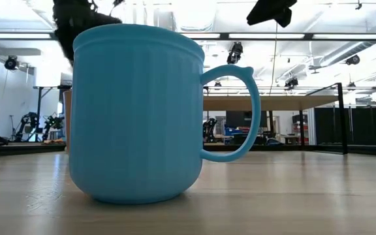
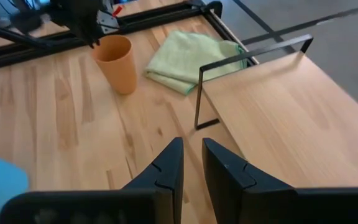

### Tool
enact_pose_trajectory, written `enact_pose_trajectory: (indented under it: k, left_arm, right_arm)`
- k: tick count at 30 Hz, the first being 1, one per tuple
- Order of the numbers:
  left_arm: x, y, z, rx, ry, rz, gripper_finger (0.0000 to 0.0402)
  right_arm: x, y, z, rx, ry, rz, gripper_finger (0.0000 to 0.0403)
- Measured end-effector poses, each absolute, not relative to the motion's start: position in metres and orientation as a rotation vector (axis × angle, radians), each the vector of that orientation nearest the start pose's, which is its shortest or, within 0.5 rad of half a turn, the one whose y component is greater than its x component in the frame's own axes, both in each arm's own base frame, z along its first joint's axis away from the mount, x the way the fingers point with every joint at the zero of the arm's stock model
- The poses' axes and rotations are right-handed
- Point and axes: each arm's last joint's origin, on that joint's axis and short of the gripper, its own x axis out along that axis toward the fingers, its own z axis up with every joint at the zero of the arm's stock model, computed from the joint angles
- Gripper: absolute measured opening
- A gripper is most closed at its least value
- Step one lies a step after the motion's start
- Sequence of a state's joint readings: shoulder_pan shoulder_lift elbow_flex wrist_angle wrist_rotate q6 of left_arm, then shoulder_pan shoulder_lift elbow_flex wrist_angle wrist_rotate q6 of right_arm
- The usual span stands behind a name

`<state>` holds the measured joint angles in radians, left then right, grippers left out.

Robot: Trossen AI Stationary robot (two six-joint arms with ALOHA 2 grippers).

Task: Stack small to large cups/mugs on shelf
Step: Put the light brown cup on the shelf

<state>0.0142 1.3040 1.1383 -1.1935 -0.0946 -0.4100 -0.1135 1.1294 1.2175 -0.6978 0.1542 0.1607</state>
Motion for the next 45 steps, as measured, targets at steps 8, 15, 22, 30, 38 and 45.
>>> enact_pose_trajectory:
  k: [8, 15, 22, 30, 38, 45]
  left_arm:
    - [0.23, 0.01, 0.273, -0.329, 1.387, 0.366, 0.0034]
    - [0.238, 0.01, 0.282, -0.37, 1.335, 0.318, 0.0034]
    - [0.238, 0.01, 0.284, -0.373, 1.315, 0.314, 0.0034]
    - [0.248, 0.01, 0.276, -0.376, 1.309, 0.311, 0.0034]
    - [0.255, 0.01, 0.266, -0.362, 1.352, 0.317, 0.0034]
    - [0.253, 0.01, 0.267, -0.359, 1.364, 0.321, 0.0034]
  right_arm:
    - [0.21, -0.028, 0.378, 0.14, 0.539, -0.304, 0.0054]
    - [0.199, -0.027, 0.385, 0.138, 0.506, -0.301, 0.0054]
    - [0.197, -0.027, 0.386, 0.13, 0.501, -0.299, 0.0054]
    - [0.197, -0.027, 0.385, 0.116, 0.506, -0.296, 0.0054]
    - [0.197, -0.027, 0.385, 0.109, 0.507, -0.294, 0.0054]
    - [0.197, -0.027, 0.385, 0.104, 0.508, -0.293, 0.0054]
